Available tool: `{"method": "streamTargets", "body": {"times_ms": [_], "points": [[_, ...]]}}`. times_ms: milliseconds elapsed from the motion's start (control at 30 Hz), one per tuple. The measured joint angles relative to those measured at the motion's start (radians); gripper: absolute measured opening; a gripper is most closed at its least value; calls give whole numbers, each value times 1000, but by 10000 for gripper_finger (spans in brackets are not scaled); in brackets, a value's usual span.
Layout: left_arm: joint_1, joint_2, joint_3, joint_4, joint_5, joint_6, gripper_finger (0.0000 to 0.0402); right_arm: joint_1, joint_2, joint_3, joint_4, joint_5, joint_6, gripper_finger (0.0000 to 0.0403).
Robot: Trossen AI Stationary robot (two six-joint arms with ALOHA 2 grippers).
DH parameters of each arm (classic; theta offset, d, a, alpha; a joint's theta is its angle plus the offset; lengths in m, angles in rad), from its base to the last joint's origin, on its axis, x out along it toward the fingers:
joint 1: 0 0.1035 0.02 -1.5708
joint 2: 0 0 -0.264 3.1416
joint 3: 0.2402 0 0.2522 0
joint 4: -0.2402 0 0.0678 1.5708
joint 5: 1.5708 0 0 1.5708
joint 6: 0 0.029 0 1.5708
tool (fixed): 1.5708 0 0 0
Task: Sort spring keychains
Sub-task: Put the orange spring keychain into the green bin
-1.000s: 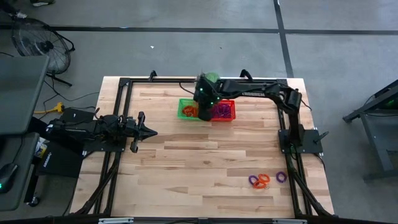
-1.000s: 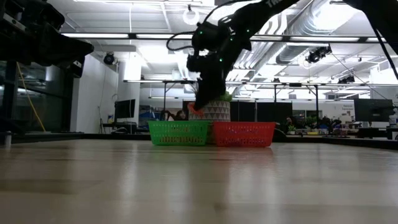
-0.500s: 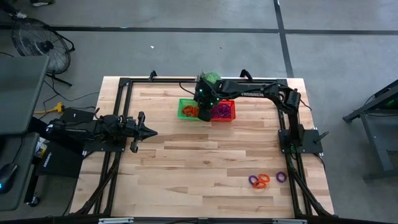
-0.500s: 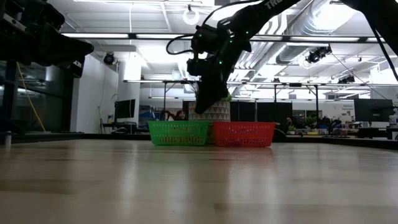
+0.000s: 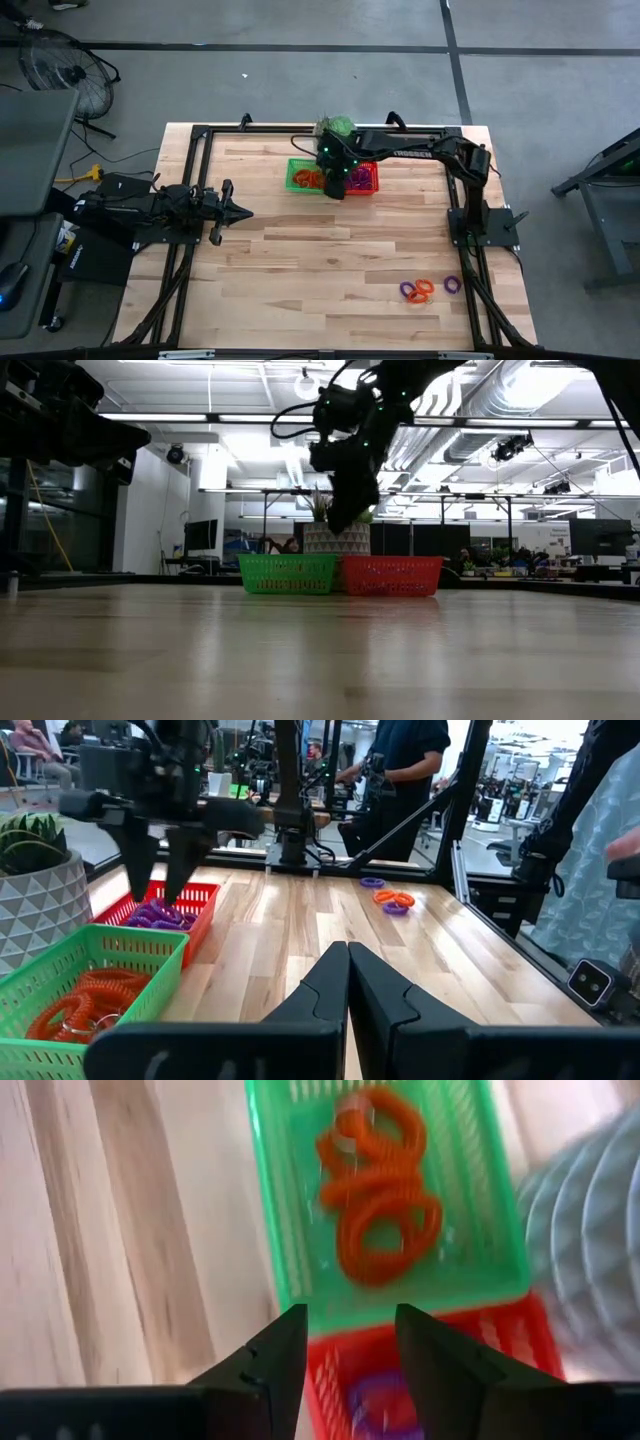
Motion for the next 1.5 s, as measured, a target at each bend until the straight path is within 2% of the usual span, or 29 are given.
{"method": "streamTargets", "body": {"times_ms": [233,667,933,1100,1500], "points": [[0,0,0,0,0,0,0,48,-53,0,-171,18,20,151],[0,0,0,0,0,0,0,191,-116,0,-378,5,16,147],[0,0,0,0,0,0,0,302,-117,0,-474,-130,27,149],[0,0,0,0,0,0,0,358,-117,0,-523,-138,122,148],[0,0,0,0,0,0,0,535,-121,-34,-527,-149,502,146]]}}
